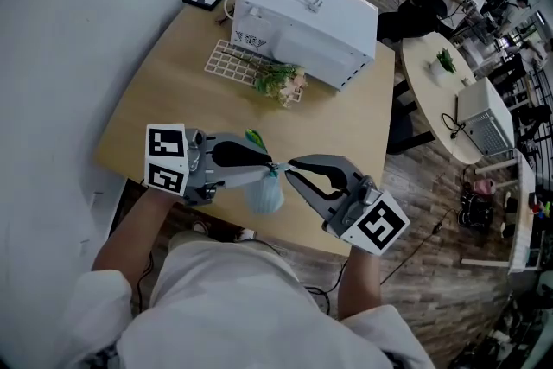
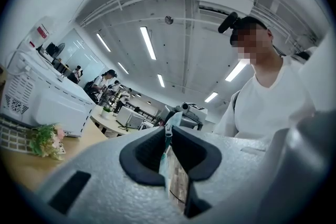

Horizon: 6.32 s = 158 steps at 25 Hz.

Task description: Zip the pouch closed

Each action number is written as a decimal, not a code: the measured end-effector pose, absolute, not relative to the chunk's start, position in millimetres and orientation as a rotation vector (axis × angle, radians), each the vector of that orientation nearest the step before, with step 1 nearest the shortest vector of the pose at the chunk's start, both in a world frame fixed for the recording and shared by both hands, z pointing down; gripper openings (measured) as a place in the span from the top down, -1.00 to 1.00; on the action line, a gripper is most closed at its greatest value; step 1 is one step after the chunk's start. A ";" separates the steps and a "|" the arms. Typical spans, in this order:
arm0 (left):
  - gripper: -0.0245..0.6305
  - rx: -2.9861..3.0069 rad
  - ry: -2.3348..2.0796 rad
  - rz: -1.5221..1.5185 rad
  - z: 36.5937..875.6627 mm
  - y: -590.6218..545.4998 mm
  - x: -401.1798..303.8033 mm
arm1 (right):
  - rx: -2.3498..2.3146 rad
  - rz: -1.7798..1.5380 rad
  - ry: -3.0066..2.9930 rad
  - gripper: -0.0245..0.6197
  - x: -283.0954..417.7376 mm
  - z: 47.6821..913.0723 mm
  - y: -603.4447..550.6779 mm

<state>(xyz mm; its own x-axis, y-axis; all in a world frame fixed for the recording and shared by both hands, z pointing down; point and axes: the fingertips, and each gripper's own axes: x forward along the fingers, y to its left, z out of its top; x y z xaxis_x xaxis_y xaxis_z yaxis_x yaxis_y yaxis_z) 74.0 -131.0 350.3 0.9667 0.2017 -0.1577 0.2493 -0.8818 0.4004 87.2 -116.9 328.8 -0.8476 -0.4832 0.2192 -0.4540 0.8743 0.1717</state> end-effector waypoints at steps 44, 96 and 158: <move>0.78 2.780 0.184 0.148 395.6 -162.8 44.9 | 0.635 -0.196 -2.739 0.90 74.1 333.4 -116.0; 0.79 2.818 -0.303 0.293 429.8 -148.8 -30.6 | 0.781 -0.122 -2.731 0.90 72.7 344.1 -71.1; 0.88 2.839 -1.224 -0.034 365.5 -193.4 -96.3 | 1.705 0.146 -2.540 0.88 182.2 356.4 -138.3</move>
<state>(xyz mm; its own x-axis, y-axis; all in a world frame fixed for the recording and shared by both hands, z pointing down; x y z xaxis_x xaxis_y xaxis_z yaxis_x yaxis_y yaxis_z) -96.3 -193.4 365.5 0.6864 -0.7272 -0.0004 -0.7261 -0.6854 0.0541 182.2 -138.3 356.4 -0.3782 -0.9182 0.1182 -0.9257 0.3767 -0.0355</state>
